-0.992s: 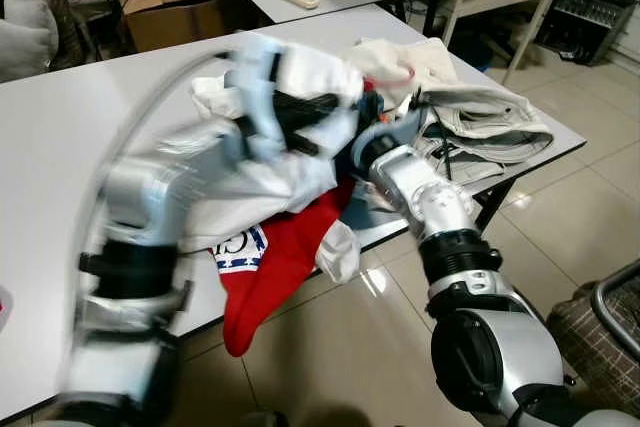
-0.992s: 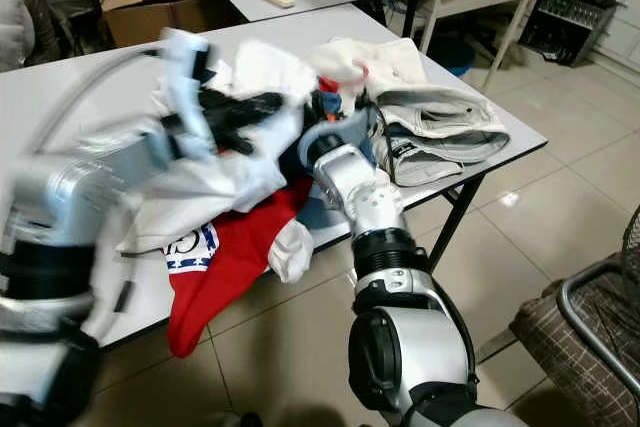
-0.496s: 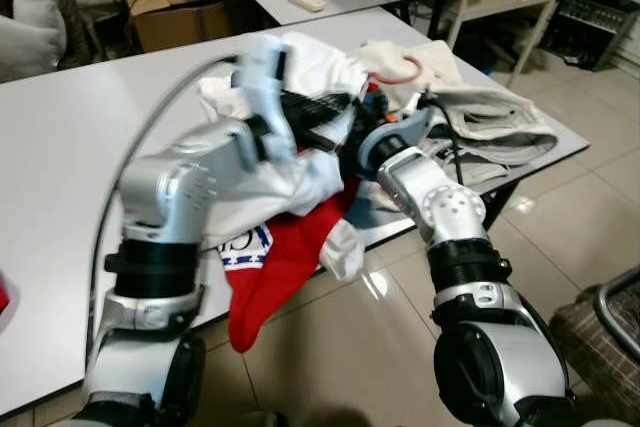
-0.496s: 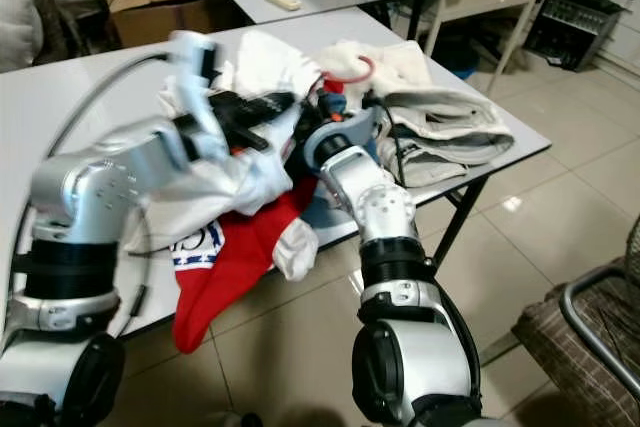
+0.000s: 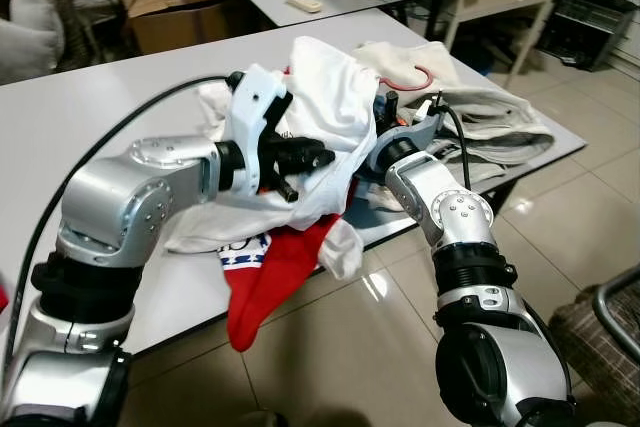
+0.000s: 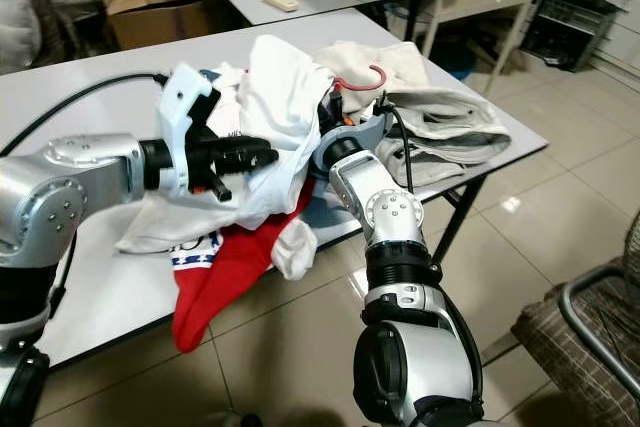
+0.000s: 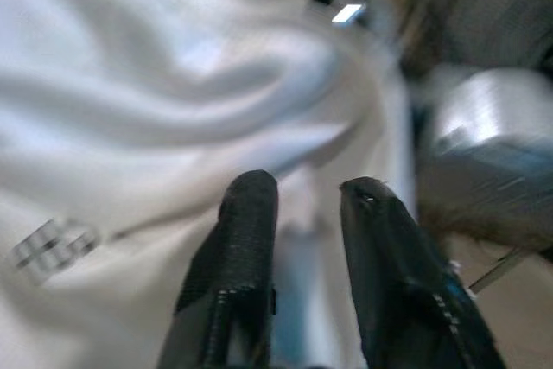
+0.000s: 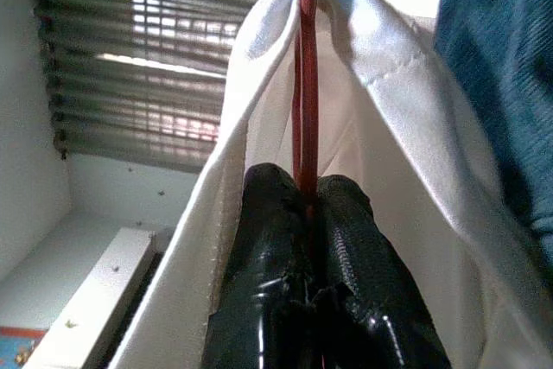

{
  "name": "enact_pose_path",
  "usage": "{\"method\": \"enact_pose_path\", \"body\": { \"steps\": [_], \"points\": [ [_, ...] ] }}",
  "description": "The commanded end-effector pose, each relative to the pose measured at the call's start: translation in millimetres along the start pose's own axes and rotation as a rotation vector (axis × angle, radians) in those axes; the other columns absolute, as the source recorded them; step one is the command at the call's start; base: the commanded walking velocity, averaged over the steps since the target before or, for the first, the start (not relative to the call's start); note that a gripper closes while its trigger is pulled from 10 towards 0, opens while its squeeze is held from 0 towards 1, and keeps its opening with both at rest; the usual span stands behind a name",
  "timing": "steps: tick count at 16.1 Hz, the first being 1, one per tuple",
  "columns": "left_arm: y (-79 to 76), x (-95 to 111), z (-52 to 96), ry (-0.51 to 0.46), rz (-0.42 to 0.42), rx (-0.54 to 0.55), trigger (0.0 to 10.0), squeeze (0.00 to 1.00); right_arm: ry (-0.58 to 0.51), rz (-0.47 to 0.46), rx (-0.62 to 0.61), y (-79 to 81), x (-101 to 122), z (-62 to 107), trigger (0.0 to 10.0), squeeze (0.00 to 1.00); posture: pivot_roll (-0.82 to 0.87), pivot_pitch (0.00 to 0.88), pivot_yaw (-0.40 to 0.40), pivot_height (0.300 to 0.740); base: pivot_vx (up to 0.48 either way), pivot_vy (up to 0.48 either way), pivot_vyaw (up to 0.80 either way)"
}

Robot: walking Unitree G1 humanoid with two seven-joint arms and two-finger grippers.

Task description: Hang hanger

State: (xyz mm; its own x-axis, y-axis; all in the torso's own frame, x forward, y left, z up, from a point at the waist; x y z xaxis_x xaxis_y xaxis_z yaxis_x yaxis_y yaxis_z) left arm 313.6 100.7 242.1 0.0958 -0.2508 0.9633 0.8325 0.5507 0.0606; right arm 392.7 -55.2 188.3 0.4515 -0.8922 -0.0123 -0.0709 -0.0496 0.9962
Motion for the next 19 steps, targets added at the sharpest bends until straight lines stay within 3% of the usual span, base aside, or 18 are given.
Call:
{"method": "enact_pose_path", "body": {
  "steps": [1,2,4,6,8,10,12,15,19],
  "points": [
    [0.4,15.4,9.7,-0.066,0.002,0.007,10.0,1.00,0.017,-0.044,-0.006,-8.5,-15.8,1.4,10.0,0.00,-0.05,0.000,0.043,0.740,0.000,0.000,0.00],
    [2.6,17.2,12.4,-0.080,0.009,0.020,10.0,1.00,0.012,-0.038,-0.011,-9.0,-13.7,1.9,10.0,0.00,-0.05,0.000,0.048,0.740,0.000,0.000,0.00],
    [32.9,24.3,31.4,-0.209,0.052,0.219,10.0,1.00,0.009,0.064,0.038,3.1,-4.5,7.4,10.0,0.00,-0.08,0.003,0.059,0.740,0.000,0.000,0.40],
    [61.1,4.5,53.2,-0.158,0.057,0.472,10.0,1.00,0.016,0.074,0.121,22.3,2.7,16.5,10.0,0.00,-0.08,0.008,0.049,0.740,0.000,0.000,0.80],
    [69.6,-23.4,72.1,-0.068,0.039,0.611,10.0,1.00,0.059,0.099,0.180,36.4,3.4,30.0,10.0,0.00,-0.09,0.011,0.032,0.740,0.000,0.000,0.80],
    [58.4,-41.1,80.7,-0.065,0.088,0.624,10.0,1.00,0.149,0.124,0.267,54.1,-4.6,50.5,10.0,0.00,-0.09,0.010,0.020,0.740,0.000,0.000,0.80],
    [48.9,-45.7,82.6,-0.100,0.088,0.617,10.0,1.00,0.251,0.171,0.344,69.8,-15.7,68.8,10.0,0.00,-0.09,0.005,0.005,0.740,0.000,0.000,0.80],
    [47.3,-38.4,82.3,-0.203,0.090,0.641,10.0,1.00,0.267,0.192,0.451,90.5,-16.0,86.4,10.0,0.00,-0.09,0.003,0.007,0.740,0.000,0.000,0.80],
    [37.5,-30.4,63.8,-0.277,0.089,0.615,10.0,1.00,0.243,0.234,0.486,99.4,-7.7,95.5,10.0,0.00,-0.09,0.000,0.019,0.740,0.000,0.000,0.80]
  ]
}}
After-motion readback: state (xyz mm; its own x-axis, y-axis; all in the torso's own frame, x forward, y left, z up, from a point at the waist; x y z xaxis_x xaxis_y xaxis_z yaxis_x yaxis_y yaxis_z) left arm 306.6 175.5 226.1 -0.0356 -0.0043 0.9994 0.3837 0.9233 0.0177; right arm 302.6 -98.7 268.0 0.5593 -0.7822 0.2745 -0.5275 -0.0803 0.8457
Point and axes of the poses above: a point about 5 cm out from each wrist's last joint towards the gripper, its own z axis pointing back from the gripper into the wrist, its own x axis along the axis of the wrist's last joint, y = z × x, the point moved 2 cm from there along -z, pointing out of the wrist towards the gripper, and after that the axes turned 10 degrees about -z, right-handed, at the moved point
